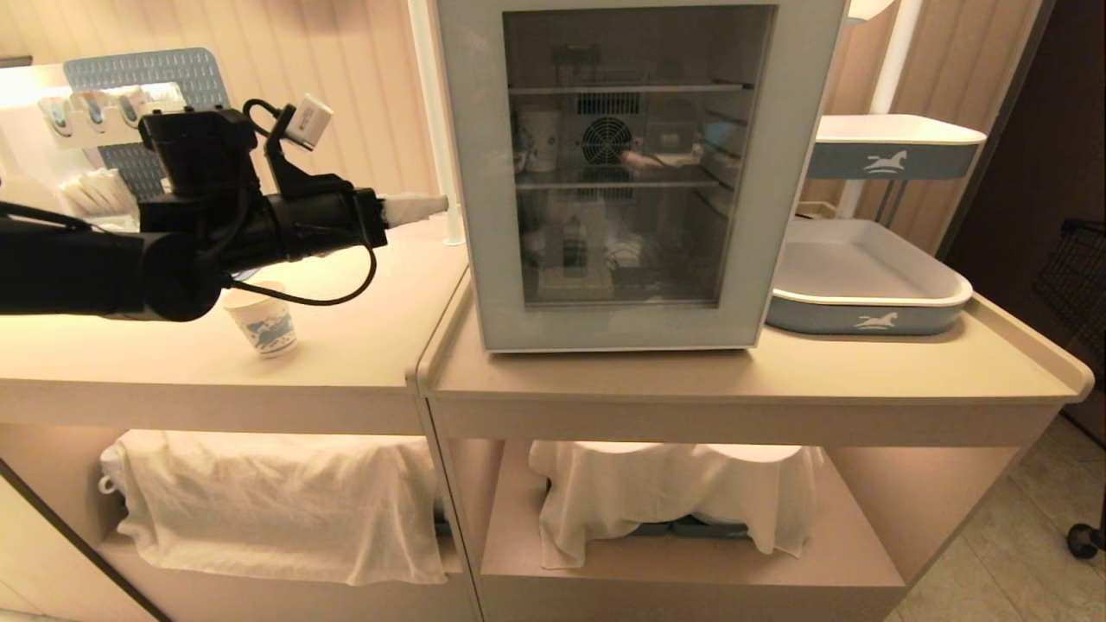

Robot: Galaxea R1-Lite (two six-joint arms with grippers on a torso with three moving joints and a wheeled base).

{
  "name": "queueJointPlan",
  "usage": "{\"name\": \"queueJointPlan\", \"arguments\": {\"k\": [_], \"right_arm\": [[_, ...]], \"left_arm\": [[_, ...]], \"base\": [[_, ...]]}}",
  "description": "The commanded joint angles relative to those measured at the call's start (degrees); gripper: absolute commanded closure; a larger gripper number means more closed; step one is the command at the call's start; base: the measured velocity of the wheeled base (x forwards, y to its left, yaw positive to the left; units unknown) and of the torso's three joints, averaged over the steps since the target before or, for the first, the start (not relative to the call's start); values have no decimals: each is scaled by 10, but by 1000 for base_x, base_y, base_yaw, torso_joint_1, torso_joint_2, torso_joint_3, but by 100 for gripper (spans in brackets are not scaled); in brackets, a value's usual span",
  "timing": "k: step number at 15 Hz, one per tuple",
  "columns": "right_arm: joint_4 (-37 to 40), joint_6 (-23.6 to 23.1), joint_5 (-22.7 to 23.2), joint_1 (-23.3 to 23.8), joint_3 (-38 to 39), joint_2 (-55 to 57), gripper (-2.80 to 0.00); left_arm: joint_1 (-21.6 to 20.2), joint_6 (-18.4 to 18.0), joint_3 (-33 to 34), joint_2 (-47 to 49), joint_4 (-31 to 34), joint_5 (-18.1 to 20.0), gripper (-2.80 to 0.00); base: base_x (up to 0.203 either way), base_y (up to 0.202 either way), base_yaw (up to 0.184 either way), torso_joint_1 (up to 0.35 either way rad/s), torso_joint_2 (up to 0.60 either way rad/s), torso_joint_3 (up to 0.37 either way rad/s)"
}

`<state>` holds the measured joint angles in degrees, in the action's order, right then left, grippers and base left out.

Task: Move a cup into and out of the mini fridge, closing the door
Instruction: Open the freezer door

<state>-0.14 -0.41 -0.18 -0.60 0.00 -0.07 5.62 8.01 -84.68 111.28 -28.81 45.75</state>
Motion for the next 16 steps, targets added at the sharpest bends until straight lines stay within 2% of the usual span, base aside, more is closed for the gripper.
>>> {"name": "queueJointPlan", "arguments": {"k": [1, 6, 16], "right_arm": [[0, 0, 0, 0, 0, 0, 0], [0, 0, 0, 0, 0, 1, 0], [0, 0, 0, 0, 0, 1, 0]], "left_arm": [[0, 1, 10, -10, -2, 2, -280], [-4, 1, 17, -3, -4, 3, -280], [4, 3, -66, 70, -9, 7, -280]], "base": [[0, 0, 0, 0, 0, 0], [0, 0, 0, 0, 0, 0], [0, 0, 0, 0, 0, 0]]}}
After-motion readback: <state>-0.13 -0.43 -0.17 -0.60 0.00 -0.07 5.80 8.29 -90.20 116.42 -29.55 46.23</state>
